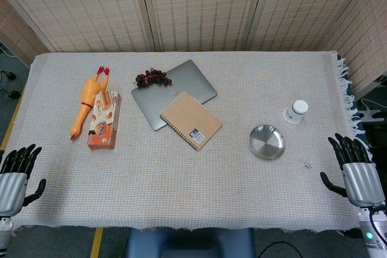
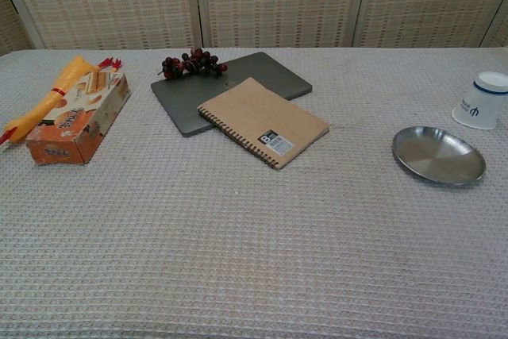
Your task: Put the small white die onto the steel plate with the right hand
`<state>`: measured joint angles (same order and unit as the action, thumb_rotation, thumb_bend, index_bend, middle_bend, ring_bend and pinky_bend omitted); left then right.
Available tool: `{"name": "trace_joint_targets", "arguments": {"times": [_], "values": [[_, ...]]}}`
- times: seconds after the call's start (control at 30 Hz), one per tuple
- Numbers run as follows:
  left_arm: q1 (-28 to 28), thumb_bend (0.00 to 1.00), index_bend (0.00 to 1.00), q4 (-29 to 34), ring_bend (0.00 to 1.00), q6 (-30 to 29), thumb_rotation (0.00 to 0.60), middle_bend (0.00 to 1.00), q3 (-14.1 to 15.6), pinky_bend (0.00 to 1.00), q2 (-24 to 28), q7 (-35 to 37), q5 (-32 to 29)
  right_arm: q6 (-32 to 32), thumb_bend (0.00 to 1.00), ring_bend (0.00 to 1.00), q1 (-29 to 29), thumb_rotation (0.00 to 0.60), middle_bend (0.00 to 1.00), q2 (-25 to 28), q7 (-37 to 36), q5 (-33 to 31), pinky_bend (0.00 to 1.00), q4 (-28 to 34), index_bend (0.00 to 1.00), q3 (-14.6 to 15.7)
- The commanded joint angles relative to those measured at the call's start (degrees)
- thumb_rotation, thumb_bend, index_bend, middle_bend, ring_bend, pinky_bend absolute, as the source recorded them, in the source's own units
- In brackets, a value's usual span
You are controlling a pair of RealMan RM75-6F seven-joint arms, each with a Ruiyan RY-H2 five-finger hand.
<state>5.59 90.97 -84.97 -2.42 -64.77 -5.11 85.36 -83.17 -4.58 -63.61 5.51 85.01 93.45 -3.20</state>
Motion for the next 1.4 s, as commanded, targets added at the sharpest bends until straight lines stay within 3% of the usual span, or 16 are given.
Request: {"name": "trace_joint_targets", "arguments": {"times": [0.03,0.4,0.6,0.77,1.4], "values": [[0.01,0.41,0.00,0.07,0.00,0.15,0.600,0.00,-0.19,0.06,-0.13,-0.44,-0.49,1.67,0.25,0.00,-0.60,0.499,0.00,-0.36,0.71,-1.47,0.00,-0.72,0.00,-0.26],[0.67,0.41,0.00,-0.16,0.00,1.08,0.600,0.00,-0.38,0.07,-0.42,-0.30,-0.67,13.75,0.25,0.00,-5.51,0.499,0.00,-5.26,3.18,-8.96,0.00,-9.09,0.01,-1.01],[0.88,0.41,0.00,-0.30,0.00,1.31,0.600,0.00,-0.29,0.07,-0.21,0.44,-0.32,18.05,0.25,0.00,-7.91,0.497,0.00,-8.10,5.17,-8.81,0.00,-15.03,0.23,0.04],[1.04,0.41,0.00,-0.33,0.00,1.83,0.600,0.00,-0.24,0.07,-0.28,0.33,-0.66,21.72,0.25,0.00,-9.56,0.498,0.00,-10.82,3.92,-9.74,0.00,-19.63,0.32,0.21],[1.43,0.41,0.00,-0.63,0.00,2.70,0.600,0.00,-0.44,0.07,-0.45,0.04,-1.71,27.60,0.26,0.00,-12.73,0.600,0.00,-15.64,2.18,-10.79,0.00,-27.67,0.38,0.68]]}}
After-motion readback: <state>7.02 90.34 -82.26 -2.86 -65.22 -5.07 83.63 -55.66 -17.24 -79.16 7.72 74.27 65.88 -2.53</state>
